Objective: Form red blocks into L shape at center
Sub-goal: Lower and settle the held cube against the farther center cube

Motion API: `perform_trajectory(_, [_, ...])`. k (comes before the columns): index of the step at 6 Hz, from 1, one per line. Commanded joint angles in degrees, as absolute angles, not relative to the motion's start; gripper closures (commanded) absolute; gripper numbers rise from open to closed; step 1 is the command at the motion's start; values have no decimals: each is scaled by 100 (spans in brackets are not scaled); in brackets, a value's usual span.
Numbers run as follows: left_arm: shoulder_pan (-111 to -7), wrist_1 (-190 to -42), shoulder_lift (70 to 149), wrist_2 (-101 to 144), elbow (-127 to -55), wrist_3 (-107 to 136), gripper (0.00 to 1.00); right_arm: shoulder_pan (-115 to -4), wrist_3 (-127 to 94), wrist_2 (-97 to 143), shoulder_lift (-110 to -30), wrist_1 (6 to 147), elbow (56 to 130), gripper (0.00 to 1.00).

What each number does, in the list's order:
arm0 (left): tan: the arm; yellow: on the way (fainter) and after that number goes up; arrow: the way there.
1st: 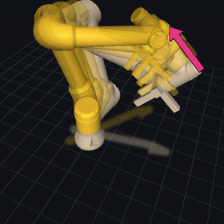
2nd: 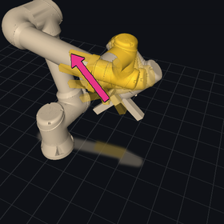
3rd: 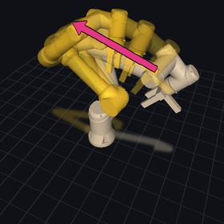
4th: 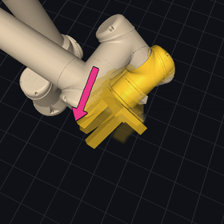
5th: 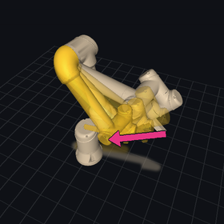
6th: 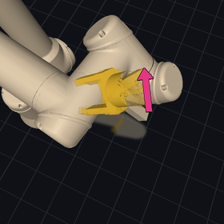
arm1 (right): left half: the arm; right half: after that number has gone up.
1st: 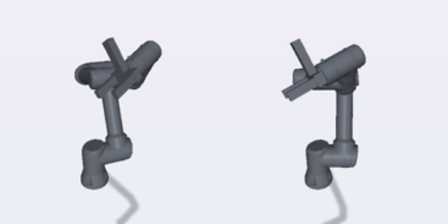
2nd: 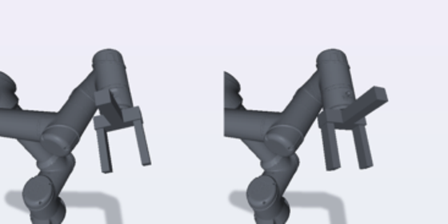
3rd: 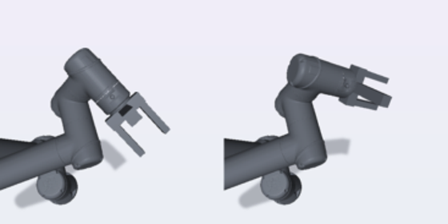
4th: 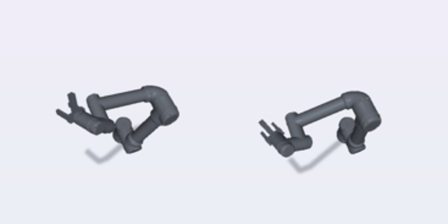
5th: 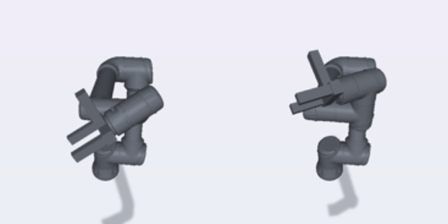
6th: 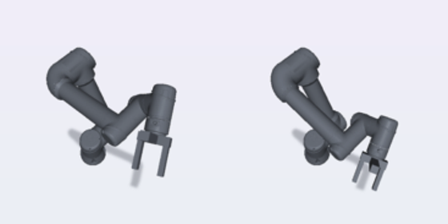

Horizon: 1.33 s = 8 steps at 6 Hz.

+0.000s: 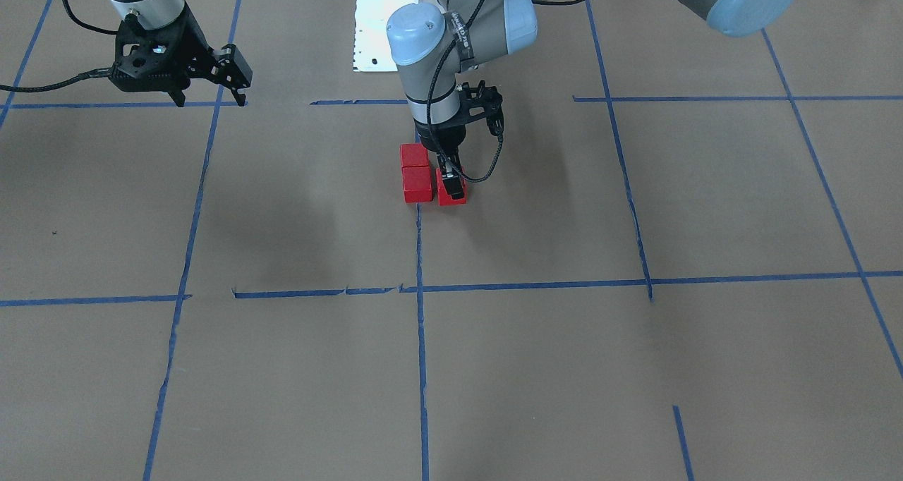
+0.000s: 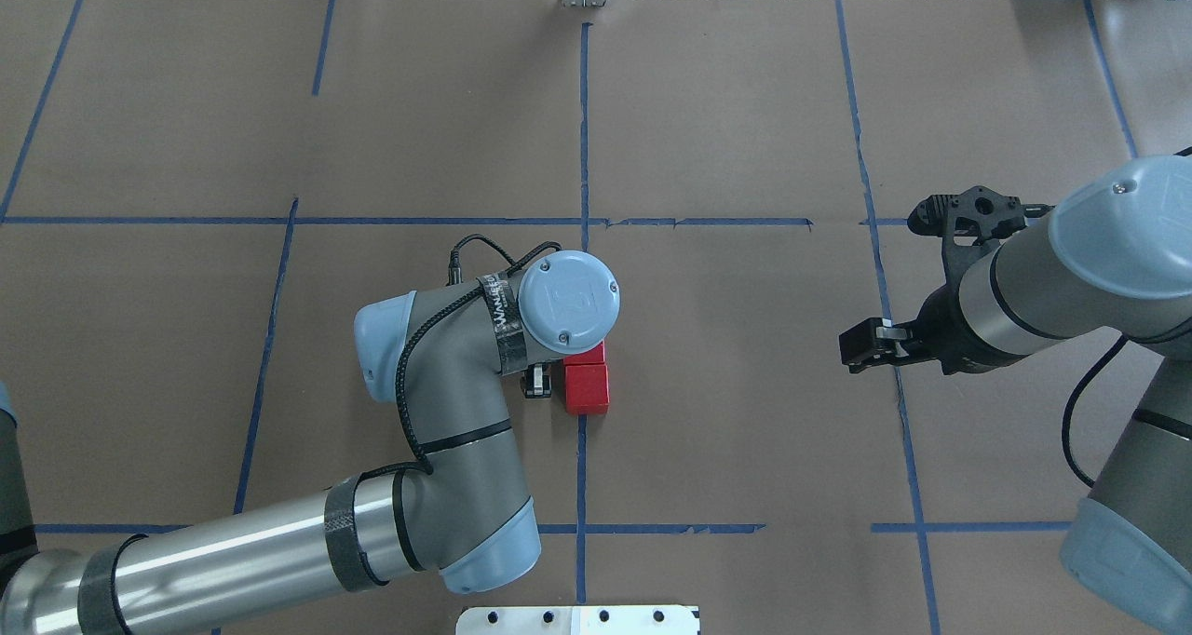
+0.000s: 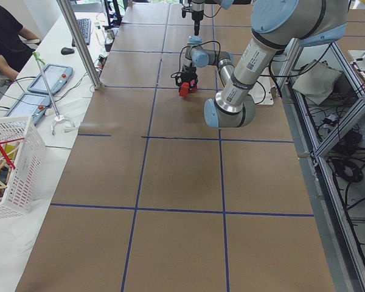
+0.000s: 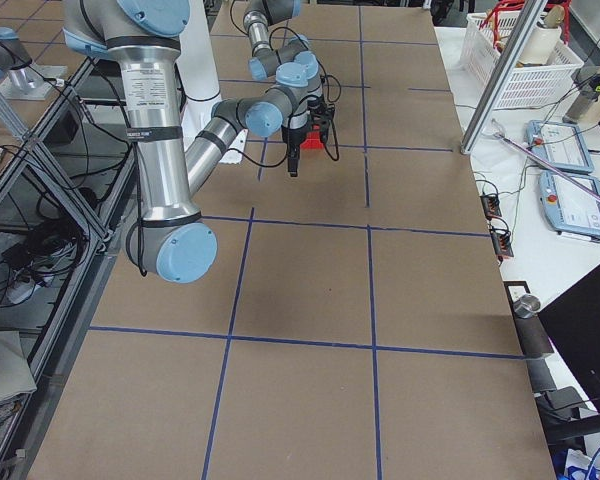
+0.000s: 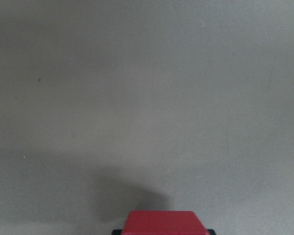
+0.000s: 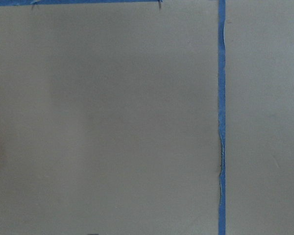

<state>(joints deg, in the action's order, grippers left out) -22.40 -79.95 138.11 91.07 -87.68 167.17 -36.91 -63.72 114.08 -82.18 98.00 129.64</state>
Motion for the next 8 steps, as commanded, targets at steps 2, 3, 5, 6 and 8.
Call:
perform_trajectory(2, [-2215, -7989, 13851, 9114, -8754, 16752, 94, -3691, -6372, 11408, -8218, 9800, 12964, 0])
perform_trajectory(3, [-2206, -7998, 13860, 9114, -8754, 16769, 92, -3683, -6363, 11408, -8218, 9800, 12955, 0])
perform_trajectory(5, [-2206, -7998, 13852, 9114, -8754, 16752, 65, -3683, -6372, 11408, -8218, 9800, 12955, 0])
perform_trajectory(6, [-2180, -7998, 13834, 9132, -8745, 16682, 1, -3683, -6372, 11408, -8218, 9809, 12955, 0])
perform_trajectory(8, [-2162, -7998, 13843, 9167, -8771, 16655, 0, -3683, -6372, 11408, -8218, 9800, 12946, 0])
